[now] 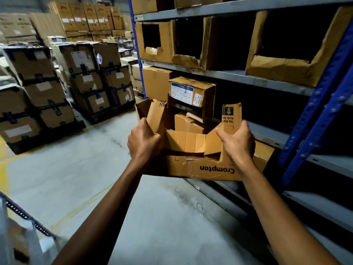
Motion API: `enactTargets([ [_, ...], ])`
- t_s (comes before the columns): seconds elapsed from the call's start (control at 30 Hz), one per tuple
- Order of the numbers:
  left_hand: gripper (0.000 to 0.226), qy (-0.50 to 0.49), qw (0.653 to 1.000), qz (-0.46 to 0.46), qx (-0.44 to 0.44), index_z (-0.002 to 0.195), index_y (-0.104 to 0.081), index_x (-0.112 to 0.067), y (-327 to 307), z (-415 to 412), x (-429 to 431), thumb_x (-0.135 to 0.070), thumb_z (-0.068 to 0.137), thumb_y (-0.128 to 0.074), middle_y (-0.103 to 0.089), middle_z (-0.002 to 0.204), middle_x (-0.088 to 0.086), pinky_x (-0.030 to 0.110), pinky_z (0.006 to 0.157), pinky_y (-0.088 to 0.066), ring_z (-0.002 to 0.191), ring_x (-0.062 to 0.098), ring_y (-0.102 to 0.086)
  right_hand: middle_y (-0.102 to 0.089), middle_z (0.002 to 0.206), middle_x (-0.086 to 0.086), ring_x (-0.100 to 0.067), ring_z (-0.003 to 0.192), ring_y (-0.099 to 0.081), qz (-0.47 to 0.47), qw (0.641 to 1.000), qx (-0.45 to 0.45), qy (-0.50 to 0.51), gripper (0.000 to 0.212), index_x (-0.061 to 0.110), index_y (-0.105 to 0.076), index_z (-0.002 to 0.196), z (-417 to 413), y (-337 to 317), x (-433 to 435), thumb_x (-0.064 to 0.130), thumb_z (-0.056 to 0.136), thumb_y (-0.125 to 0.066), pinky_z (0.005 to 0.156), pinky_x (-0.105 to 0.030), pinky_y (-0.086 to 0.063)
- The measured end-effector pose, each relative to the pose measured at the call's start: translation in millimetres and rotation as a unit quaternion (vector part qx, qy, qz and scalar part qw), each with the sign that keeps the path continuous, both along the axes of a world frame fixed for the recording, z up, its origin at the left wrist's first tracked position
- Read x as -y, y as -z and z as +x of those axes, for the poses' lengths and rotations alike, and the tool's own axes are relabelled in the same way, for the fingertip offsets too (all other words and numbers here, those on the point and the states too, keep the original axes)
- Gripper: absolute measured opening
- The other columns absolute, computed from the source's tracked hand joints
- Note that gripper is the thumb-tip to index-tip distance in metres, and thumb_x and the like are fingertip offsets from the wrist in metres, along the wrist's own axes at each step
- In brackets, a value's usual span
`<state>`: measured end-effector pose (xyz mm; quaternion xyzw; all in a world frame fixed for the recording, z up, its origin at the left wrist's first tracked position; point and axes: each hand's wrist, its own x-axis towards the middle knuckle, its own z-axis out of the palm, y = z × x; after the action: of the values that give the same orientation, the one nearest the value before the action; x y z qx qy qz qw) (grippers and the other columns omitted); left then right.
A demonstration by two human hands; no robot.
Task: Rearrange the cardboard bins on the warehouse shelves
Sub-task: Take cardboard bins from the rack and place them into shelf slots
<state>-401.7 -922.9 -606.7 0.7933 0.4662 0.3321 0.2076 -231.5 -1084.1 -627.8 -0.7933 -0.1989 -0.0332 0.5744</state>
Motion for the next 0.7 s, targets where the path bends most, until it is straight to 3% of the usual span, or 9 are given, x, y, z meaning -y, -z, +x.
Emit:
enactTargets([
  [0.13, 0.045, 0.033, 0.998, 0.031, 0.034, 0.124, -0.052, -0.013, -21.5, 11.0, 13.6, -0.021, 0.083, -0.069, -0.063, 0.122, 0.015, 0.04, 0.073, -0.049, 0.107, 0.036, -0.061, -0.06, 0.113, 0.002, -0.016, 0.101, -0.059, 0.006, 0.999, 0.039, 0.03, 0.056, 0.016, -0.049, 0.127, 1.1, -32.0, 27.7, 0.036, 0.081, -0.075, 0.077, -0.029, -0.047],
  [0.27, 0.05, 0.081, 0.992, 0.052, 0.08, 0.126, -0.052, -0.015, -32.7, 18.1, 29.6, -0.023, 0.081, -0.072, -0.064, 0.123, 0.013, 0.051, 0.082, -0.055, 0.108, 0.036, -0.062, -0.061, 0.111, 0.001, -0.02, 0.101, -0.061, 0.026, 0.996, 0.054, 0.059, 0.056, 0.02, -0.049, 0.123, 0.7, -52.8, 58.9, 0.039, 0.077, -0.076, 0.085, -0.043, -0.054],
  [0.33, 0.05, 0.102, 0.987, 0.062, 0.111, 0.125, -0.053, -0.013, -40.3, 21.1, 38.4, -0.022, 0.079, -0.072, -0.065, 0.121, 0.014, 0.056, 0.084, -0.054, 0.108, 0.035, -0.063, -0.06, 0.113, 0.0, -0.02, 0.104, -0.06, 0.04, 0.995, 0.066, 0.067, 0.055, 0.019, -0.049, 0.124, -1.5, -64.4, 74.2, 0.036, 0.078, -0.076, 0.088, -0.043, -0.053],
  [0.43, 0.045, 0.116, 0.982, 0.071, 0.131, 0.12, -0.054, -0.009, -54.3, 27.6, 51.4, -0.019, 0.08, -0.072, -0.065, 0.118, 0.016, 0.05, 0.085, -0.055, 0.107, 0.035, -0.063, -0.06, 0.118, -0.001, -0.017, 0.107, -0.058, 0.072, 0.991, 0.087, 0.075, 0.056, 0.016, -0.047, 0.128, -7.7, -81.4, 92.7, 0.031, 0.081, -0.075, 0.087, -0.034, -0.052],
  [0.57, 0.044, 0.142, 0.974, 0.072, 0.158, 0.118, -0.055, -0.008, -66.9, 40.3, 71.7, -0.019, 0.078, -0.069, -0.067, 0.113, 0.015, 0.033, 0.071, -0.047, 0.102, 0.034, -0.063, -0.057, 0.111, 0.007, -0.01, 0.101, -0.057, 0.094, 0.979, 0.138, 0.119, 0.051, 0.016, -0.049, 0.124, -10.6, -95.3, 113.4, 0.03, 0.082, -0.073, 0.078, -0.021, -0.05],
  [0.63, 0.048, 0.16, 0.97, 0.062, 0.175, 0.119, -0.056, -0.008, -67.9, 48.1, 78.1, -0.025, 0.074, -0.064, -0.068, 0.11, 0.016, 0.033, 0.072, -0.047, 0.101, 0.036, -0.063, -0.059, 0.109, 0.006, -0.012, 0.099, -0.059, 0.091, 0.973, 0.152, 0.147, 0.048, 0.017, -0.05, 0.122, -9.2, -96.5, 120.1, 0.032, 0.082, -0.073, 0.078, -0.025, -0.052],
  [0.7, 0.055, 0.184, 0.964, 0.044, 0.188, 0.118, -0.056, -0.009, -64.6, 56.8, 82.1, -0.031, 0.067, -0.057, -0.068, 0.109, 0.016, 0.039, 0.075, -0.053, 0.099, 0.036, -0.063, -0.064, 0.109, 0.004, -0.016, 0.098, -0.063, 0.082, 0.966, 0.16, 0.184, 0.047, 0.02, -0.051, 0.118, -7.3, -91.5, 123.7, 0.038, 0.08, -0.072, 0.083, -0.039, -0.056],
])
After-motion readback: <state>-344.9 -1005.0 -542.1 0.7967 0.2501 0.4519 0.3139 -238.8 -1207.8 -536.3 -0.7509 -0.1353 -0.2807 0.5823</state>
